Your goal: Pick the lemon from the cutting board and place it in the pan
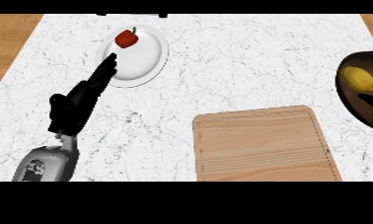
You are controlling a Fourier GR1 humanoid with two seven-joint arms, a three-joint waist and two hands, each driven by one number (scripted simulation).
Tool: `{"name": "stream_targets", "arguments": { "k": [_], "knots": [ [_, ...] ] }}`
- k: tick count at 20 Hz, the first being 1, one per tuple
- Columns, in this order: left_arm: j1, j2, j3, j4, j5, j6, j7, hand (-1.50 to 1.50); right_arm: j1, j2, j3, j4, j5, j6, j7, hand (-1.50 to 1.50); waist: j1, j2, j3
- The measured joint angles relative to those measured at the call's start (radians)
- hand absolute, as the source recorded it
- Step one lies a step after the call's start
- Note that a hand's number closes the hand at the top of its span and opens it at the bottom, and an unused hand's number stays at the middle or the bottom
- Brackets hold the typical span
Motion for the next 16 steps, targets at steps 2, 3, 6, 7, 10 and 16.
{"name": "stream_targets", "arguments": {
  "k": [2, 3, 6, 7, 10, 16],
  "knots": [
    [0.002, -0.002, -0.002, 0.006, -0.002, -0.003, -0.011, 0.00, -0.022, 0.000, -0.016, 0.022, -0.014, 0.023, -0.013, -1.50, 0.003, 0.001, 0.001],
    [-0.007, -0.007, -0.005, 0.014, -0.006, 0.001, -0.013, 0.00, -0.032, -0.001, -0.029, 0.029, -0.028, 0.036, -0.024, -1.50, 0.002, 0.003, 0.002],
    [-0.001, -0.007, -0.005, 0.015, -0.009, 0.001, -0.020, 0.00, -0.046, 0.009, -0.082, 0.043, -0.082, 0.069, -0.068, -1.50, 0.005, 0.004, 0.003],
    [-0.003, -0.010, -0.007, 0.016, -0.013, 0.004, -0.019, 0.00, -0.051, 0.010, -0.106, 0.044, -0.107, 0.082, -0.087, -1.50, 0.004, 0.004, 0.004],
    [0.003, -0.010, -0.009, 0.012, -0.017, 0.005, -0.017, 0.00, -0.055, 0.009, -0.183, 0.049, -0.187, 0.134, -0.142, -1.50, -0.001, 0.003, 0.005],
    [0.002, -0.009, -0.002, 0.013, -0.015, 0.004, -0.015, 0.00, -0.040, -0.062, -0.286, 0.082, -0.300, 0.355, -0.193, -1.50, -0.011, 0.001, 0.004]
  ]
}}
